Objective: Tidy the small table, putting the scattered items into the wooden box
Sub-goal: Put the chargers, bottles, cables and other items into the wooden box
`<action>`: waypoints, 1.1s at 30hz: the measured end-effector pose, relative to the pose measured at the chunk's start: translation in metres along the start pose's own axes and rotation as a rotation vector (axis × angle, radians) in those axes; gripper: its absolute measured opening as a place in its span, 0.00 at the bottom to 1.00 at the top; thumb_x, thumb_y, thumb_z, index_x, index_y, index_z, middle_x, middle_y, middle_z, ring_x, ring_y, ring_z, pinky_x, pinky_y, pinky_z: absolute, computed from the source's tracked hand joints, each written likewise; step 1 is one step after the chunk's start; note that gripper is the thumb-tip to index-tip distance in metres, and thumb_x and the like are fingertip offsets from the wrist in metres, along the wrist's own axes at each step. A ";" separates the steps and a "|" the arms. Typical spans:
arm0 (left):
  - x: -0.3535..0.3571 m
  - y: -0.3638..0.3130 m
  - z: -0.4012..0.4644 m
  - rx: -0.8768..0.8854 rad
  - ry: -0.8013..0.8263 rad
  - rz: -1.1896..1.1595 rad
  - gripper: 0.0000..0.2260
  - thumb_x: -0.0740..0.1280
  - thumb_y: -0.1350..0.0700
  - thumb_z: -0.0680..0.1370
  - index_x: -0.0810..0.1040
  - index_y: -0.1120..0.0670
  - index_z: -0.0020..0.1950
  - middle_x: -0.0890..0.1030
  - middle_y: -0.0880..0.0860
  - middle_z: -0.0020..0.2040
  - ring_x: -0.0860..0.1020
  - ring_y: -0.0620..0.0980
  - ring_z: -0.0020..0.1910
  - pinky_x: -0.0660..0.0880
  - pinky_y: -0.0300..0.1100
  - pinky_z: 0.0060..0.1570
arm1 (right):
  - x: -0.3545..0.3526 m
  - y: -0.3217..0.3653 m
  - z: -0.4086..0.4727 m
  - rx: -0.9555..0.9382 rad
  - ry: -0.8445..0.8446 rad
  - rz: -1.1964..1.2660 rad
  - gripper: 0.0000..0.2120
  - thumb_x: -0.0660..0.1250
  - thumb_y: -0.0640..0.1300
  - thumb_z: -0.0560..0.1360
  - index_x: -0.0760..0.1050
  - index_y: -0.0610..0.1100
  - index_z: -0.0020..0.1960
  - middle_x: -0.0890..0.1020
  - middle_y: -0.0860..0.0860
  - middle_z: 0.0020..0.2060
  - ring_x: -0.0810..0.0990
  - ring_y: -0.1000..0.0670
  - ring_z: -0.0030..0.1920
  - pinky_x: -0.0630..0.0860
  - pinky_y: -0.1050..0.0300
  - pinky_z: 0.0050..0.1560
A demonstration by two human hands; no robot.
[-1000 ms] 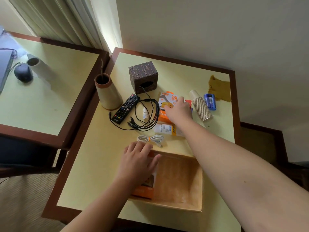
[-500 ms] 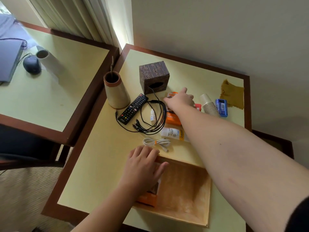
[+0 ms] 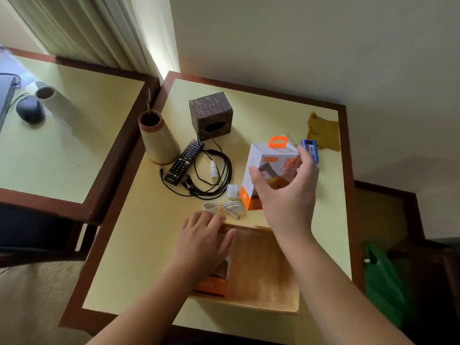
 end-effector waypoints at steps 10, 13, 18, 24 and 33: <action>-0.001 0.000 0.000 -0.038 0.000 -0.059 0.14 0.57 0.47 0.84 0.81 0.52 0.56 0.81 0.51 0.52 0.75 0.58 0.57 0.73 0.53 0.53 | -0.061 -0.035 -0.097 0.113 0.304 -0.267 0.45 0.74 0.73 0.65 0.59 0.59 0.74 0.69 0.59 0.62 0.69 0.59 0.63 0.75 0.68 0.53; -0.003 -0.001 0.000 -0.044 0.048 -0.057 0.15 0.56 0.47 0.85 0.80 0.51 0.57 0.81 0.51 0.54 0.74 0.57 0.58 0.73 0.53 0.55 | -0.056 -0.044 -0.106 0.129 0.340 -0.361 0.44 0.72 0.75 0.66 0.59 0.58 0.72 0.69 0.57 0.61 0.69 0.58 0.61 0.75 0.64 0.54; -0.005 -0.001 0.001 -0.059 0.064 -0.063 0.17 0.54 0.45 0.85 0.79 0.50 0.59 0.80 0.50 0.55 0.74 0.56 0.58 0.73 0.53 0.57 | -0.040 -0.057 -0.115 0.117 0.391 -0.516 0.40 0.68 0.76 0.68 0.59 0.53 0.68 0.70 0.51 0.60 0.72 0.51 0.61 0.78 0.58 0.56; -0.004 -0.001 0.001 -0.058 0.083 -0.050 0.16 0.54 0.44 0.85 0.78 0.50 0.58 0.80 0.50 0.56 0.74 0.56 0.58 0.73 0.53 0.57 | -0.021 -0.068 -0.108 0.131 0.457 -0.640 0.41 0.66 0.77 0.69 0.62 0.46 0.65 0.72 0.47 0.60 0.77 0.46 0.60 0.78 0.55 0.55; -0.005 -0.001 0.000 -0.057 0.091 -0.049 0.15 0.54 0.46 0.86 0.77 0.51 0.57 0.80 0.50 0.55 0.74 0.56 0.58 0.73 0.53 0.57 | 0.017 -0.081 -0.110 0.195 0.642 -0.587 0.31 0.70 0.65 0.76 0.64 0.45 0.65 0.75 0.45 0.61 0.81 0.43 0.59 0.79 0.52 0.52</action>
Point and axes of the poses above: each hand's wrist, its own z-axis towards the middle knuckle, its own x-axis out of the palm, y = z × x, the point moved 3 cm from there along z, towards the middle knuckle
